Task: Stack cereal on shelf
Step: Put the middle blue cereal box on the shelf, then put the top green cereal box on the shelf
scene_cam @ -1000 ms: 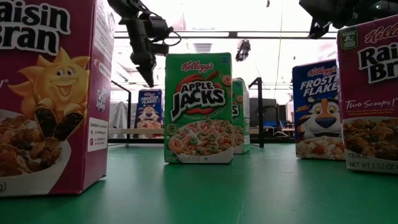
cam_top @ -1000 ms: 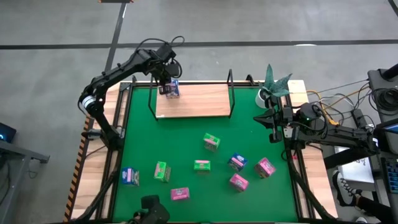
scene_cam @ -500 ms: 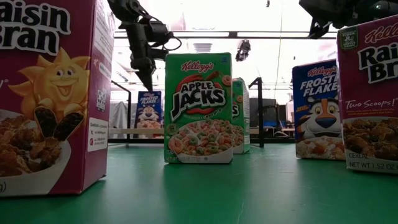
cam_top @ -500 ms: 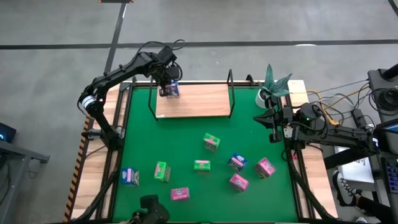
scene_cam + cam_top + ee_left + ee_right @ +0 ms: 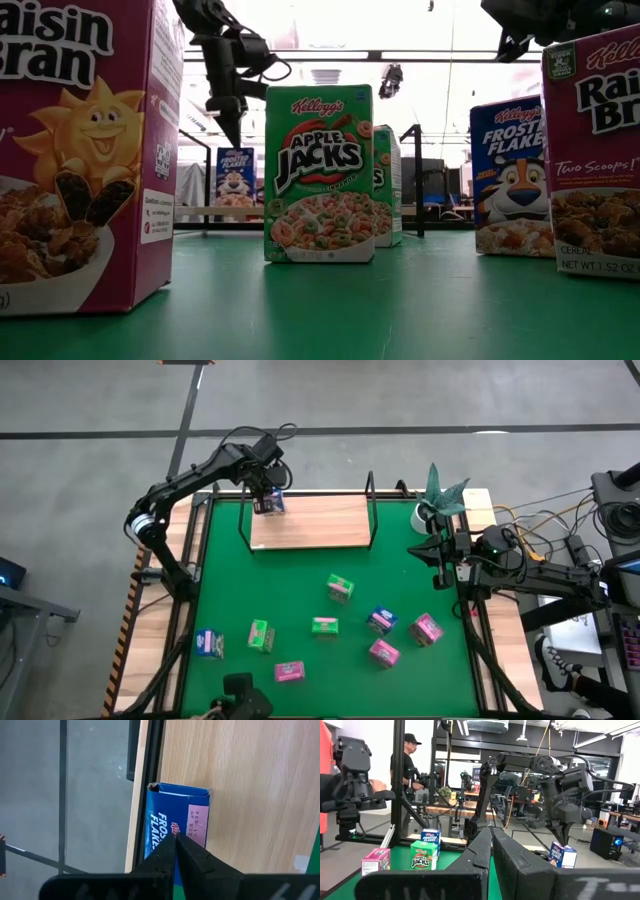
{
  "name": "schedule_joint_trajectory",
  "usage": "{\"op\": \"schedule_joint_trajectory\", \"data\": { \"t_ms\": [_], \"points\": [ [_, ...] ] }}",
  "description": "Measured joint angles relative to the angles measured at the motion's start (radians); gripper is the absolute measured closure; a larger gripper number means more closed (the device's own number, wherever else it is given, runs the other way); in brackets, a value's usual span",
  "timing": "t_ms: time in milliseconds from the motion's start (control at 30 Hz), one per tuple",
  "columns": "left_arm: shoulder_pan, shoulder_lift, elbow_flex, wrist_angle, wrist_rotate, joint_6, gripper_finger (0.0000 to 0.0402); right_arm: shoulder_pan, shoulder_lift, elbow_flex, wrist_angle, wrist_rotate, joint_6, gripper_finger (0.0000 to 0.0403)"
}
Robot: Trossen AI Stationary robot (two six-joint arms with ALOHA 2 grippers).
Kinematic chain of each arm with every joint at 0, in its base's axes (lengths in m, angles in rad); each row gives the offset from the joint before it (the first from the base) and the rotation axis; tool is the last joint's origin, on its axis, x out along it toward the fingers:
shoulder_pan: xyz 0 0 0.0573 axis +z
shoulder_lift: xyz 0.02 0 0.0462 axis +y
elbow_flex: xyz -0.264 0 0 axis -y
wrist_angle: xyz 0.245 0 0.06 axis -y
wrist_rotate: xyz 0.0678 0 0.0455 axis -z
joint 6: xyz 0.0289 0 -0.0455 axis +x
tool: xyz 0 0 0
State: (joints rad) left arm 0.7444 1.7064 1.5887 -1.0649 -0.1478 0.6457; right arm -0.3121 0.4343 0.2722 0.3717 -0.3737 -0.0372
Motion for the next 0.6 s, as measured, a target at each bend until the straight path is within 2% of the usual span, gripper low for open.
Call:
{"op": "schedule_joint_trajectory", "data": {
  "t_ms": [367, 600],
  "points": [
    [-0.007, -0.042, 0.001, 0.000, -0.002, -0.015, 0.0402, 0.000, 0.000, 0.000, 0.000, 0.000, 0.003, 0.0394],
    [-0.046, -0.067, 0.024, 0.012, 0.012, -0.097, 0.0402, 0.000, 0.000, 0.000, 0.000, 0.000, 0.004, 0.0394]
  ]
}}
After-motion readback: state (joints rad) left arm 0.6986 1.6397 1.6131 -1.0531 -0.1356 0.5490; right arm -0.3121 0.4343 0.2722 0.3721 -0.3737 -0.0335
